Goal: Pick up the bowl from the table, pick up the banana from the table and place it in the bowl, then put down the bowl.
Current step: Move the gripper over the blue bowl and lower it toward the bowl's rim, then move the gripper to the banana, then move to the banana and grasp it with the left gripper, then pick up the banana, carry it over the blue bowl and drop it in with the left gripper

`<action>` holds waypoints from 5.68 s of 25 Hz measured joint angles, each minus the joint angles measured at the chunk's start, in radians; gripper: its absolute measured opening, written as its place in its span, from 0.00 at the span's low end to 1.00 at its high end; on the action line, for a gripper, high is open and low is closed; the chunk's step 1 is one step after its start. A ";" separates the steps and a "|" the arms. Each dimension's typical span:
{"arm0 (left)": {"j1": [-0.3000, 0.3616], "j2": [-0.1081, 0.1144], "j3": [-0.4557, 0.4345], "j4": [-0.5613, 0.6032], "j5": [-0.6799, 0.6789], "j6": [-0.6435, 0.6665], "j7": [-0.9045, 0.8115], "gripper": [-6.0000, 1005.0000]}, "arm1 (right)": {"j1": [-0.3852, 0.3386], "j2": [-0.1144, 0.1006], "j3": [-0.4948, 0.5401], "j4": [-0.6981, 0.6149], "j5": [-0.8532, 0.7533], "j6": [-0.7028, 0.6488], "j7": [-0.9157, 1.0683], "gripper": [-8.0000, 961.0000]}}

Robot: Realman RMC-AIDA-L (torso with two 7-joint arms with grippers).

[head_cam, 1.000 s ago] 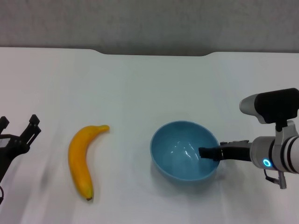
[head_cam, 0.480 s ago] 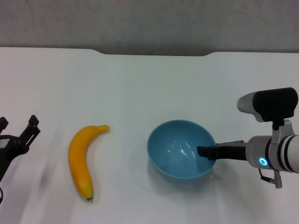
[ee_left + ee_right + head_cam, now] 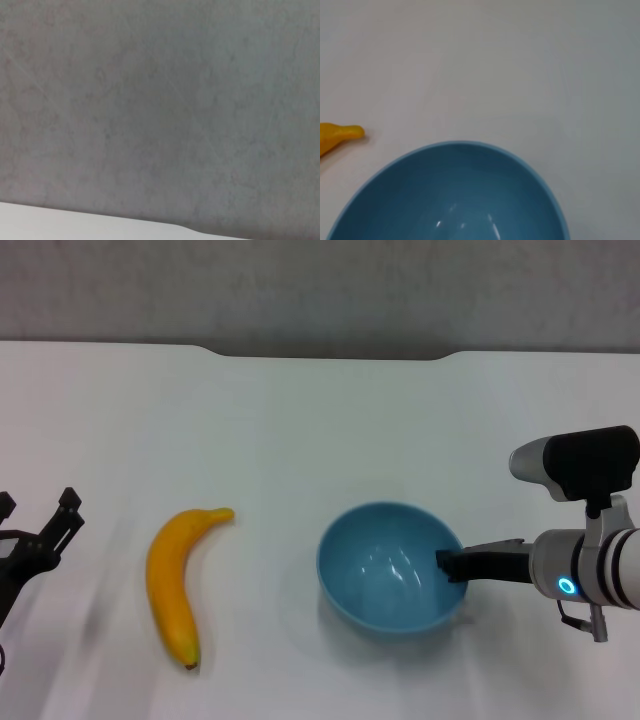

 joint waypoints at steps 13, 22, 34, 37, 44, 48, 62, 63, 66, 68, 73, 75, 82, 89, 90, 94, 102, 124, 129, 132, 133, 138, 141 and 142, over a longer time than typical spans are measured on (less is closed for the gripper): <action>0.000 -0.001 0.005 -0.001 0.000 0.002 0.000 0.89 | -0.001 0.001 0.002 -0.004 0.000 0.000 0.005 0.04; -0.002 0.002 0.038 -0.019 0.001 0.012 -0.014 0.89 | -0.033 -0.004 0.054 -0.096 -0.011 0.027 -0.005 0.04; 0.025 0.047 0.030 -0.408 0.282 0.606 -0.211 0.89 | -0.090 -0.006 0.126 -0.166 -0.067 0.051 -0.011 0.04; 0.035 0.044 0.009 -0.529 0.376 0.827 -0.229 0.89 | -0.092 -0.005 0.126 -0.167 -0.073 0.051 -0.011 0.04; -0.002 0.016 0.000 -0.690 0.459 1.221 -0.183 0.89 | -0.093 -0.005 0.123 -0.169 -0.074 0.048 -0.011 0.04; -0.057 0.011 -0.003 -0.691 0.407 1.324 -0.134 0.89 | -0.089 -0.005 0.119 -0.175 -0.074 0.046 -0.011 0.04; -0.214 0.014 -0.074 -0.711 0.225 1.630 0.060 0.89 | -0.089 -0.003 0.115 -0.183 -0.069 0.044 -0.017 0.04; -0.221 0.013 -0.078 -0.710 0.229 1.639 0.060 0.89 | -0.089 -0.003 0.115 -0.183 -0.068 0.043 -0.019 0.04; -0.235 0.012 -0.090 -0.704 0.242 1.654 0.060 0.89 | -0.088 -0.003 0.114 -0.183 -0.066 0.043 -0.021 0.04; -0.241 0.011 -0.098 -0.702 0.248 1.657 0.061 0.89 | -0.086 -0.003 0.111 -0.183 -0.066 0.043 -0.022 0.04; -0.287 0.010 -0.103 -0.646 0.249 1.665 0.061 0.89 | -0.087 -0.003 0.107 -0.185 -0.066 0.042 -0.022 0.04; -0.306 0.009 -0.101 -0.617 0.249 1.669 0.061 0.89 | -0.089 -0.003 0.107 -0.194 -0.066 0.042 -0.022 0.04; -0.351 0.007 -0.097 -0.544 0.247 1.662 0.061 0.89 | -0.091 -0.002 0.104 -0.206 -0.066 0.042 -0.022 0.04; -0.391 0.003 -0.098 -0.473 0.240 1.649 0.061 0.89 | -0.091 -0.002 0.104 -0.208 -0.066 0.042 -0.023 0.04; -0.393 0.002 -0.099 -0.469 0.240 1.647 0.061 0.89 | -0.092 -0.001 0.104 -0.208 -0.066 0.042 -0.023 0.04; -0.397 0.001 -0.104 -0.456 0.238 1.635 0.060 0.89 | -0.092 -0.001 0.103 -0.209 -0.066 0.042 -0.024 0.04; -0.400 0.000 -0.105 -0.442 0.237 1.635 0.060 0.85 | -0.093 -0.001 0.101 -0.209 -0.067 0.042 -0.024 0.04; -0.242 0.006 -0.139 -0.668 0.277 1.508 0.060 0.52 | -0.098 -0.004 0.098 -0.199 -0.073 0.022 -0.025 0.04; -0.175 0.002 -0.150 -0.669 0.276 1.303 0.060 0.52 | -0.087 -0.002 0.094 -0.172 -0.066 -0.008 -0.048 0.04; -0.135 0.000 -0.151 -0.642 0.268 1.149 0.059 0.52 | -0.085 -0.002 0.090 -0.165 -0.066 -0.022 -0.048 0.04; -0.124 0.000 -0.151 -0.631 0.265 1.095 0.057 0.52 | -0.085 -0.002 0.083 -0.161 -0.065 -0.035 -0.049 0.04; -0.069 -0.002 -0.127 -0.615 0.249 0.856 0.021 0.52 | -0.064 -0.001 0.045 -0.131 -0.057 -0.100 -0.049 0.04; -0.050 -0.001 -0.105 -0.631 0.246 0.798 0.003 0.52 | -0.053 -0.001 0.025 -0.096 -0.038 -0.138 -0.049 0.04; -0.035 0.000 -0.090 -0.649 0.246 0.770 -0.004 0.52 | -0.050 -0.001 0.019 -0.084 -0.031 -0.151 -0.049 0.04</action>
